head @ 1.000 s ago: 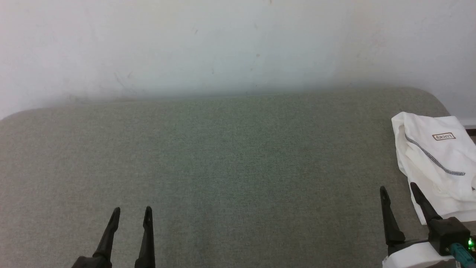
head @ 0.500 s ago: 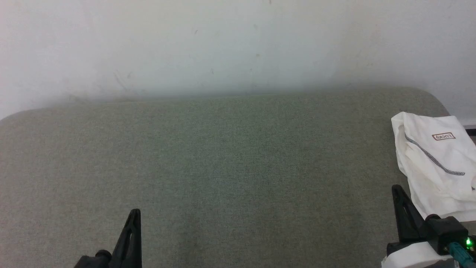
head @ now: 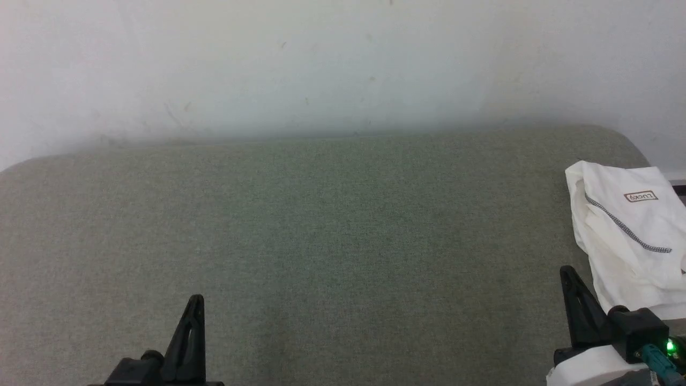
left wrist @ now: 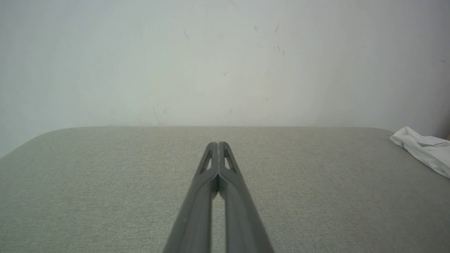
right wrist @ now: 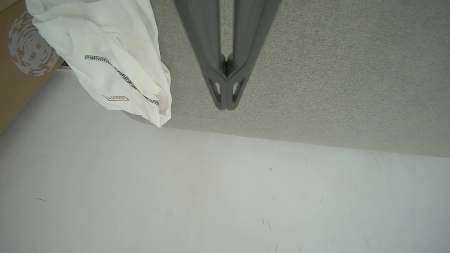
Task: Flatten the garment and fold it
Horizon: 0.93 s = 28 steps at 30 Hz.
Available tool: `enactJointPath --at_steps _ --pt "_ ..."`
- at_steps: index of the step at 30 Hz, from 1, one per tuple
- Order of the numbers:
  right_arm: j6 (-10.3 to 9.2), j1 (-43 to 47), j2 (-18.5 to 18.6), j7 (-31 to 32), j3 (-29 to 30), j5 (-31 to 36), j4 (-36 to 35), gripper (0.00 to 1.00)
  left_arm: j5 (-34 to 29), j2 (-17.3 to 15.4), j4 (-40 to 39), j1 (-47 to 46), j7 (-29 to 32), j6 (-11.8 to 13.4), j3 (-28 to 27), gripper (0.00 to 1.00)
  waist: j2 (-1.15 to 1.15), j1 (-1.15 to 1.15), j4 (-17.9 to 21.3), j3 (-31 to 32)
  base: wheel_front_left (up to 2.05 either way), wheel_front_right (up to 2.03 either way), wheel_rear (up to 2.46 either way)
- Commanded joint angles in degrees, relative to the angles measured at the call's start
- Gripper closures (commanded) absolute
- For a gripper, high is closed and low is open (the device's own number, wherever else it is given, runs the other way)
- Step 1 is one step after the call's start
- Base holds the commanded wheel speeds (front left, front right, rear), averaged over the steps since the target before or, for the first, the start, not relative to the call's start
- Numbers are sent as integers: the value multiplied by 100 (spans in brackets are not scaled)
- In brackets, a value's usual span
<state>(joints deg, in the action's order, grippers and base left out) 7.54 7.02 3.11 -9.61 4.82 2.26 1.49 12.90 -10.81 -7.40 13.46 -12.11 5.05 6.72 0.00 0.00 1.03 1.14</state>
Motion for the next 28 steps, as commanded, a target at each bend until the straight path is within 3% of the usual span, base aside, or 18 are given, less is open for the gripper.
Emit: enactJointPath --at_steps 1,28 --pt "-1 -105 -5 13 -27 -39 -22 100 -75 46 35 -113 21 -47 -47 100 0 0 -1 -1 0 0 0" --pt "-2 -263 -10 265 -147 -89 -55 100 -397 244 222 -440 337 -168 -213 100 0 0 -28 -31 0 0 0"
